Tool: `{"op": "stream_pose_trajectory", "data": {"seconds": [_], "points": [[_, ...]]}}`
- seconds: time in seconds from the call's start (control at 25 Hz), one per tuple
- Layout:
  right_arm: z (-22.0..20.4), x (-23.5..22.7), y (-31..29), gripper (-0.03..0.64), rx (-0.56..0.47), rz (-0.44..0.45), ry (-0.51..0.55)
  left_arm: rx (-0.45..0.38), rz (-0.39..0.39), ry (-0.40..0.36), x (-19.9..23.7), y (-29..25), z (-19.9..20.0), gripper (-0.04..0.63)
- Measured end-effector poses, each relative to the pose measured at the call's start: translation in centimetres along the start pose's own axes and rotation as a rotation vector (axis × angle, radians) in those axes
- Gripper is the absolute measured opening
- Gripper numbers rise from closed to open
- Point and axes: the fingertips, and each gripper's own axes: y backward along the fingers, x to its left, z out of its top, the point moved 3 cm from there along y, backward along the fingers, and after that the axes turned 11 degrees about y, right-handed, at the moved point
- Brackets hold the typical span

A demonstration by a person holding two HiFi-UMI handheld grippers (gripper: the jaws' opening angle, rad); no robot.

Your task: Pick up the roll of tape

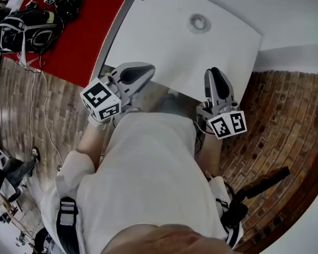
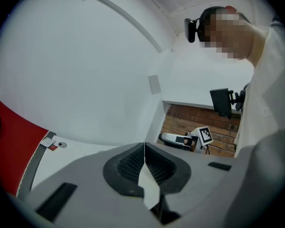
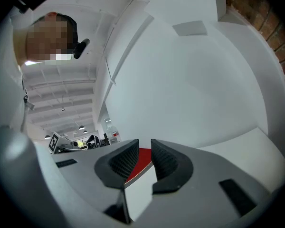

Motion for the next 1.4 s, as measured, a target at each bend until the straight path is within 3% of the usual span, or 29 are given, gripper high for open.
{"op": "stream_pose_trajectory", "data": {"seconds": [0.36, 0.8, 1.16, 1.4], "points": [[1.1, -8.5, -3.6, 0.072, 0.066, 0.053, -0.001, -0.014, 0.062, 0.045, 3.0, -7.8, 2.1, 0.009], [0.9, -17.1, -5.8, 0.077, 0.145, 0.127, 0.007, -0.026, 0.148, 0.102, 4.9, -15.4, 1.8, 0.009], [1.0, -20.0, -7.0, 0.152, 0.205, 0.212, 0.086, -0.039, 0.206, 0.142, 5.3, -18.0, 0.8, 0.009], [1.4, -20.7, -7.9, 0.186, 0.248, 0.219, 0.166, -0.084, 0.223, 0.201, 6.5, -18.0, -0.4, 0.009]]}}
